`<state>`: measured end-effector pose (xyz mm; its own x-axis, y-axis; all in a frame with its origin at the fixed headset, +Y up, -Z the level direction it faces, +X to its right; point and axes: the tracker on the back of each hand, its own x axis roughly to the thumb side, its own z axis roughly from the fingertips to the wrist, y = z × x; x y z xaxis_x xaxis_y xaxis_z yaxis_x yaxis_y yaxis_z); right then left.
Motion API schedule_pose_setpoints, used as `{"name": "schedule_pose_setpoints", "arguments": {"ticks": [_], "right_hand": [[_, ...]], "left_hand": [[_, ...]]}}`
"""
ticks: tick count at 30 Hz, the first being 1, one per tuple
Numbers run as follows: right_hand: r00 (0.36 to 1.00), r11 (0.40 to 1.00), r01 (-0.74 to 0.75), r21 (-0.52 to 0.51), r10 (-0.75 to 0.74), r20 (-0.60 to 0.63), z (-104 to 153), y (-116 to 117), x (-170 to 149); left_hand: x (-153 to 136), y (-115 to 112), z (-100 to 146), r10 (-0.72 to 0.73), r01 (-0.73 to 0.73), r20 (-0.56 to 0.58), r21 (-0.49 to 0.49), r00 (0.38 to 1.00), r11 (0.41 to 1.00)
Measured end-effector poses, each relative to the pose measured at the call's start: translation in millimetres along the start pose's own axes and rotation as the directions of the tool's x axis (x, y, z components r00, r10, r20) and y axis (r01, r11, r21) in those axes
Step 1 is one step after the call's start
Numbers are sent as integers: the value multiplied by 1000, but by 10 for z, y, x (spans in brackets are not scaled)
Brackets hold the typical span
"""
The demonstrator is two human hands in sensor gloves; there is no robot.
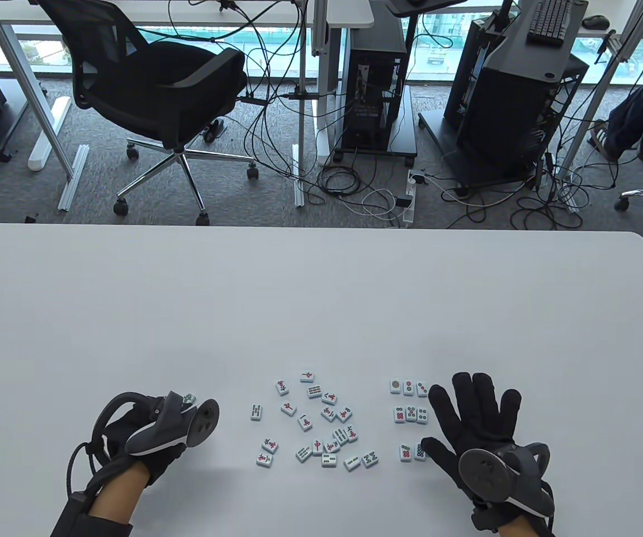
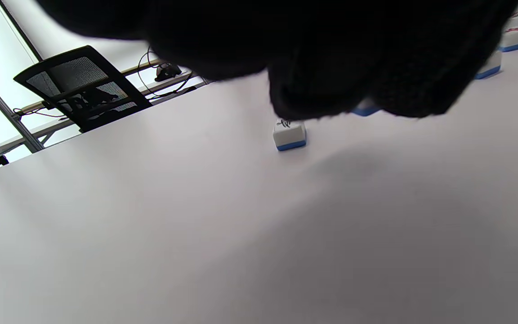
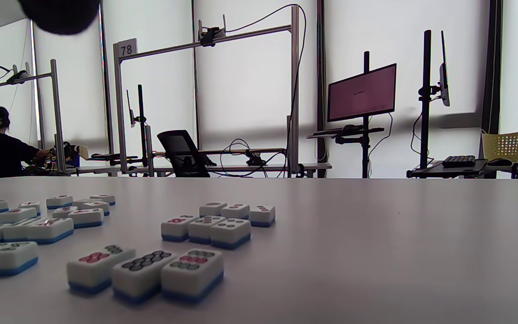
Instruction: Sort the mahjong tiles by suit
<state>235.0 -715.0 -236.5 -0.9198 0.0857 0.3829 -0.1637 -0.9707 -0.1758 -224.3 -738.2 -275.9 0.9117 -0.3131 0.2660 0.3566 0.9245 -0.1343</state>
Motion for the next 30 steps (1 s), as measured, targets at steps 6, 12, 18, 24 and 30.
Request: {"name": "schedule_pose_setpoints", "arguments": {"ticks": [6,12,18,24,30], "right_hand": [[1000,1000,4,10,-4,-3,-1,5,3],[1000,1000,1,15,-1,-1,-5,10,7],[1000,1000,4,18,-4,1,-10,14,7],[1000,1000,8,18,-8,0,-9,14,6],[1000,1000,7,20,-7,2,-9,23,6]], "left_hand": [[157,-48,-77,-4,4,44,4,999,1000],[331,-4,-195,-12,10,79,17,997,1000],[416,-73,-269,-53,56,98,-28,994,998],[381,-26,-253,-50,55,74,-71,996,996],[349,243,-285,25,-25,40,13,999,1000]]}}
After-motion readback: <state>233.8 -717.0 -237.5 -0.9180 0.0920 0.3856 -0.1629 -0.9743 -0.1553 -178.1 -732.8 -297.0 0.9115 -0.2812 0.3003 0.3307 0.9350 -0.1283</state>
